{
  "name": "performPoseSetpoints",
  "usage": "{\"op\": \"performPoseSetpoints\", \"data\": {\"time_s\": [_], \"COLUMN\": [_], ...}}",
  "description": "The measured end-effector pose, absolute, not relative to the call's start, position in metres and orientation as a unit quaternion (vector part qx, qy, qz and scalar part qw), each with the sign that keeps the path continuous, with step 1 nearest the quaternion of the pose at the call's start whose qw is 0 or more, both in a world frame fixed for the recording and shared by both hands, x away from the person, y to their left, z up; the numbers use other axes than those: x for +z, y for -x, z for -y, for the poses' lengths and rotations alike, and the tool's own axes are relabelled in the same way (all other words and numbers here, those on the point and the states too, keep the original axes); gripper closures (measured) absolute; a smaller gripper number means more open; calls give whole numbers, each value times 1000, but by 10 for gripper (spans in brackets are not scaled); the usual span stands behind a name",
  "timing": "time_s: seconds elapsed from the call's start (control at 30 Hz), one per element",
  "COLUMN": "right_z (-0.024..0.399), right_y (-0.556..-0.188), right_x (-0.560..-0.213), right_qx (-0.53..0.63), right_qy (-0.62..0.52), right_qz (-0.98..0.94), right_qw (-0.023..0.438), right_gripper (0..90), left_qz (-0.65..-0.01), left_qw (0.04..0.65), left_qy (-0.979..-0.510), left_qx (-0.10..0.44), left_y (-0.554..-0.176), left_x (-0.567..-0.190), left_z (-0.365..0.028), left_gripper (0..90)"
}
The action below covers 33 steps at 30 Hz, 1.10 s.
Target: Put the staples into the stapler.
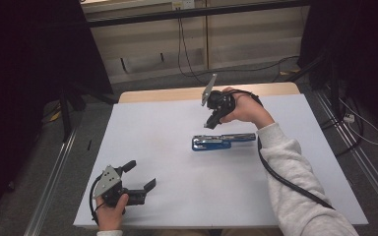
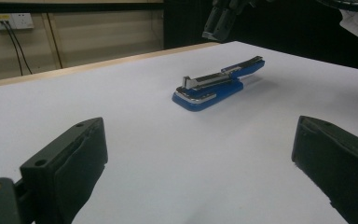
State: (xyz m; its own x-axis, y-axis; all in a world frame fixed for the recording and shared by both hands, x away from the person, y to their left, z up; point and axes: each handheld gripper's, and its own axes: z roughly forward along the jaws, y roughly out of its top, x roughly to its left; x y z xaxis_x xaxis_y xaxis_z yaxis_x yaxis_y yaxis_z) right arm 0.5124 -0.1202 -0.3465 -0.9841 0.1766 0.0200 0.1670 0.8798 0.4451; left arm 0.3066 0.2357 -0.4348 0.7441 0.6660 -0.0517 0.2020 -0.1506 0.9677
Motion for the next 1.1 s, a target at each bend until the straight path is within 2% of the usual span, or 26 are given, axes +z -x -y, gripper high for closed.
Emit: {"op": "performPoseSetpoints", "data": {"time_s": [0.73, 1.1], "right_z": [119, 113], "right_y": [-515, -520], "right_x": [-340, -347], "right_qx": [203, 189], "right_qy": [-102, -105], "right_qz": [-974, -976], "right_qw": [17, 21], "right_gripper": [793, 793], "left_qz": [-291, -289], "left_qw": [573, 584], "left_qy": [-740, -731], "left_qx": [200, 202], "left_y": [-308, -307], "left_x": [-434, -432], "left_z": [-235, -237], "left_gripper": [37, 37]}}
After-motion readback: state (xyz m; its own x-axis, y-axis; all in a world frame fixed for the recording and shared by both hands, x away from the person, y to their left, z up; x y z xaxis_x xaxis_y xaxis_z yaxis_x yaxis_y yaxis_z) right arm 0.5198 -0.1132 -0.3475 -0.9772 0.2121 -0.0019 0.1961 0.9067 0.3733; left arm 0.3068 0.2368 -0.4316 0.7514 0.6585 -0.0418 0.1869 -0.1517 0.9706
